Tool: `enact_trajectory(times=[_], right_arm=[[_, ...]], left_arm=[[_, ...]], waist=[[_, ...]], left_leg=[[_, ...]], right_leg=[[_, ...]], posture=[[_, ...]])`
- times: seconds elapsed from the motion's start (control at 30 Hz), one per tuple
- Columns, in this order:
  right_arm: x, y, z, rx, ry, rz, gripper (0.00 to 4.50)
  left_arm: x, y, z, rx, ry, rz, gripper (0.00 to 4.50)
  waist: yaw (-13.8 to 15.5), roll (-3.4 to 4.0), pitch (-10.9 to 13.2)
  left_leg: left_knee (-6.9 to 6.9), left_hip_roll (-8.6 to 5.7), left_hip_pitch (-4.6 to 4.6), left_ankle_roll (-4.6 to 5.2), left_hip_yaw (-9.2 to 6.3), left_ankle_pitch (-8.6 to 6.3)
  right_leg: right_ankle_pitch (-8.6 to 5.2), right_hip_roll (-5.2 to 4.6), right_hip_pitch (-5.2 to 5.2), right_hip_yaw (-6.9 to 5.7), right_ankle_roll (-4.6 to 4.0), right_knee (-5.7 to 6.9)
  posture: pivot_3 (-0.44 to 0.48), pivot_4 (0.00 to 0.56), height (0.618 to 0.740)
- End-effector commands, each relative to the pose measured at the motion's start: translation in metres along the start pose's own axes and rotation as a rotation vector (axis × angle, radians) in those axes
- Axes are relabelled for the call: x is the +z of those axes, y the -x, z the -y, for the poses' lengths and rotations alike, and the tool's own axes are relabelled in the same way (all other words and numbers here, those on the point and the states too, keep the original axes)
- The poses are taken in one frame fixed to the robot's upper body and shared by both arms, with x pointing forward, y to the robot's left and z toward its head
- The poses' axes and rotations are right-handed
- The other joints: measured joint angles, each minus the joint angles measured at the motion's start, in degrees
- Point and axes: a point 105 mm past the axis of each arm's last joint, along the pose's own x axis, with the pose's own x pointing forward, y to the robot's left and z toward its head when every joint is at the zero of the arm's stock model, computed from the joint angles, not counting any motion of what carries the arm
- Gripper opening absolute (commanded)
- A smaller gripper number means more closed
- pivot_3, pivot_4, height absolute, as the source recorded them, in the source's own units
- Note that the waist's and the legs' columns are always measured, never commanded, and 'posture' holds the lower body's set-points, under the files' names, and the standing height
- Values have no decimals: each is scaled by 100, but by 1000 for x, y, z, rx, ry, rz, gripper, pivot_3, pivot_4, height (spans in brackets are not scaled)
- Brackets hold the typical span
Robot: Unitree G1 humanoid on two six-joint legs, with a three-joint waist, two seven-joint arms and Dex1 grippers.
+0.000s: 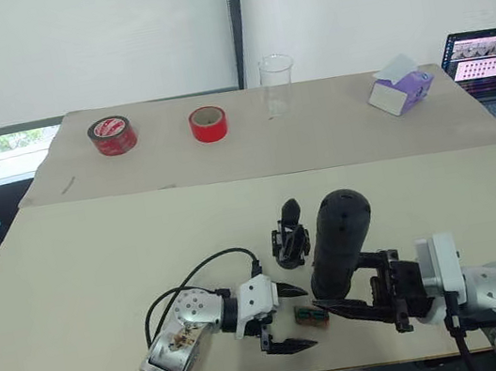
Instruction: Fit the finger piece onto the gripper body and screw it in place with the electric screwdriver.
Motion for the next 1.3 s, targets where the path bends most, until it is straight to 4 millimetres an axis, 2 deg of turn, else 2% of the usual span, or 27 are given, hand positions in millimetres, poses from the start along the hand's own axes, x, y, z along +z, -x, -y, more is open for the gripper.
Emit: enact_trajectory(times=[0.03, 0.67, 1.3], right_arm=[[11, -2, -2, 12, 37, 41, 1906], [9, 3, 2, -5, 42, 21, 1906], [9, 4, 1, -3, 29, 21, 1906]], left_arm=[[-4, -5, 6, -14, 18, -10, 4500], [-19, -8, 11, -16, 23, -20, 4500], [-26, -6, 12, -15, 23, -24, 4500]], waist=[[7, 0, 0], [64, 1, -1], [86, 4, -3]], left_leg=[[0, 0, 0, 0, 0, 0], [2, 0, 2, 5, 0, -3], [2, 0, 7, 5, 1, -3]], right_leg=[[0, 0, 0, 0, 0, 0], [0, -5, 4, 0, -1, -3], [-7, -5, 6, 0, 8, -3]], posture=[[0, 150, 740], [0, 150, 740], [0, 150, 740]])
